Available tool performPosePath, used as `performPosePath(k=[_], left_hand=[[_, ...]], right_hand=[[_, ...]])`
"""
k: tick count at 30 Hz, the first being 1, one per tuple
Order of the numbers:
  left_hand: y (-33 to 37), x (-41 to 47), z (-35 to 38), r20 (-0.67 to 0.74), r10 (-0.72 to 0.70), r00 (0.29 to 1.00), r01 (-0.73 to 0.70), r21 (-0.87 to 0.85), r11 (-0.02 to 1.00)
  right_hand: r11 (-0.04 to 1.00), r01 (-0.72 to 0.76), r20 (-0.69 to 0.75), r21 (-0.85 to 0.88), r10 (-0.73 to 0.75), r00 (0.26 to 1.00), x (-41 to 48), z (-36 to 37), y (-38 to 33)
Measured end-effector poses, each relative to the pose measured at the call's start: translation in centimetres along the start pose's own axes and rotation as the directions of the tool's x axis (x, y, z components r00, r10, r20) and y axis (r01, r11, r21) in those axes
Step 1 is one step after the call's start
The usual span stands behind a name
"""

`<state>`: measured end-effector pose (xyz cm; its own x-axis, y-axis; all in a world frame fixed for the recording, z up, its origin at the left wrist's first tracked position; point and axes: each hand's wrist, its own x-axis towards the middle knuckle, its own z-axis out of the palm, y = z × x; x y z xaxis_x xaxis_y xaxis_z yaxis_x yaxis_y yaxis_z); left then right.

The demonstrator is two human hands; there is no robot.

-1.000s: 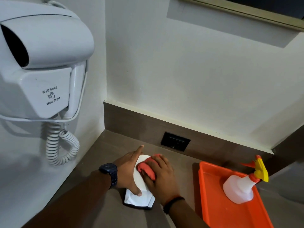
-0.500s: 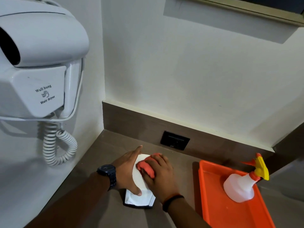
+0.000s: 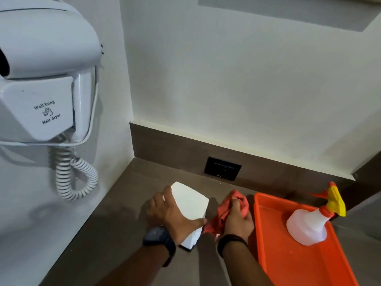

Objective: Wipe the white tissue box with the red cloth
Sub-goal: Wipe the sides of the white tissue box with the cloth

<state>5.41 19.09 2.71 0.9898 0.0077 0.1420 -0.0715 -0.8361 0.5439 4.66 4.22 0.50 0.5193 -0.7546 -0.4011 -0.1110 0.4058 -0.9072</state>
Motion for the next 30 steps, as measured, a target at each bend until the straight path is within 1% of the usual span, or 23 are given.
performPosePath(k=[1,2,3,4,5,6,7,8,9,10,12,13,14,15,16,17,18,20,21,22,24,27,30], left_hand=[[0.2,0.4,-0.4,-0.013,0.046,0.999,-0.046,0.013,0.999],[-0.2,1.2,-0.7,-0.017,0.15,0.988,-0.15,0.033,0.988],[-0.8,2.4,-1.0,0.061,0.28,0.958,-0.284,0.059,0.957],[-1.4,3.9,-1.6,0.239,0.379,0.894,-0.41,0.093,0.907],[-1.7,5.3,-2.1,0.453,0.407,0.794,-0.504,0.115,0.856],[-1.7,6.4,-2.3,0.603,0.38,0.701,-0.55,0.12,0.826],[-1.7,6.9,-2.3,0.675,0.344,0.653,-0.557,0.119,0.822],[-1.5,7.1,-1.9,0.688,0.324,0.649,-0.542,0.119,0.832],[-1.1,7.0,-1.5,0.655,0.307,0.69,-0.501,0.126,0.856],[-0.7,6.7,-1.0,0.58,0.281,0.765,-0.431,0.135,0.892],[-0.2,5.9,0.0,0.335,0.185,0.924,-0.248,0.154,0.957],[-0.1,5.8,0.2,0.242,0.111,0.964,-0.151,0.155,0.976],[-0.2,5.8,-0.2,0.226,0.034,0.974,-0.066,0.139,0.988],[-0.6,5.9,-0.7,0.27,-0.018,0.963,-0.023,0.146,0.989],[-1.1,6.2,-1.4,0.322,-0.015,0.946,-0.052,0.197,0.979],[-1.6,6.6,-1.9,0.38,0.043,0.924,-0.154,0.267,0.951],[-1.9,7.1,-2.3,0.471,0.132,0.872,-0.312,0.327,0.892],[-2.0,8.1,-2.8,0.679,0.261,0.686,-0.598,0.321,0.735],[-1.9,8.7,-2.7,0.739,0.287,0.61,-0.672,0.29,0.681],[-1.7,9.1,-2.5,0.768,0.299,0.567,-0.709,0.27,0.651],[-1.7,9.6,-1.9,0.76,0.335,0.557,-0.719,0.239,0.652],[-2.0,9.4,-0.9,0.692,0.401,0.601,-0.696,0.207,0.687],[-2.8,9.0,0.0,0.634,0.435,0.639,-0.676,0.193,0.711]], right_hand=[[1.0,-0.016,-0.031,0.021,0.017,0.999,0.5,-0.4,0.0],[0.999,-0.007,-0.03,0.042,0.008,1.0,0.9,-0.8,-0.2],[0.996,-0.012,-0.007,0.091,0.013,1.0,1.1,-1.3,-0.3],[0.991,-0.022,0.028,0.131,0.019,0.999,1.3,-1.5,-0.4],[0.988,-0.03,0.04,0.151,0.025,0.999,1.6,-1.8,-0.3],[0.987,-0.029,0.052,0.161,0.021,0.998,1.9,-2.1,-0.2],[0.985,-0.036,0.063,0.171,0.026,0.998,1.8,-2.2,-0.3],[0.983,-0.046,0.069,0.176,0.034,0.997,1.7,-2.4,-0.4],[0.982,-0.055,0.074,0.182,0.042,0.996,1.6,-2.7,-0.5],[0.982,-0.052,0.075,0.179,0.039,0.996,1.7,-2.9,-0.5],[0.985,-0.047,0.071,0.168,0.036,0.997,1.8,-3.4,-0.5],[0.986,-0.049,0.066,0.159,0.039,0.997,1.8,-3.7,-0.5],[0.987,-0.051,0.061,0.151,0.042,0.997,2.0,-3.9,-0.5],[0.989,-0.054,0.06,0.138,0.046,0.997,2.0,-4.2,-0.4],[0.991,-0.052,0.063,0.125,0.044,0.997,2.0,-4.3,-0.4],[0.993,-0.05,0.072,0.107,0.043,0.996,1.9,-4.3,-0.3],[0.995,-0.049,0.086,0.089,0.041,0.995,1.8,-4.2,-0.1],[0.998,-0.042,0.112,0.052,0.036,0.993,1.3,-3.7,0.5],[0.999,-0.032,0.123,0.037,0.027,0.992,1.0,-3.2,0.8],[1.0,-0.021,0.138,0.023,0.018,0.99,0.6,-2.6,1.2],[1.0,-0.007,0.18,-0.018,0.01,0.984,-0.2,-1.0,1.7],[0.998,-0.025,0.286,-0.057,0.04,0.957,-1.2,1.4,2.5],[0.979,-0.059,0.346,-0.194,0.124,0.93,-2.7,2.8,3.7]])
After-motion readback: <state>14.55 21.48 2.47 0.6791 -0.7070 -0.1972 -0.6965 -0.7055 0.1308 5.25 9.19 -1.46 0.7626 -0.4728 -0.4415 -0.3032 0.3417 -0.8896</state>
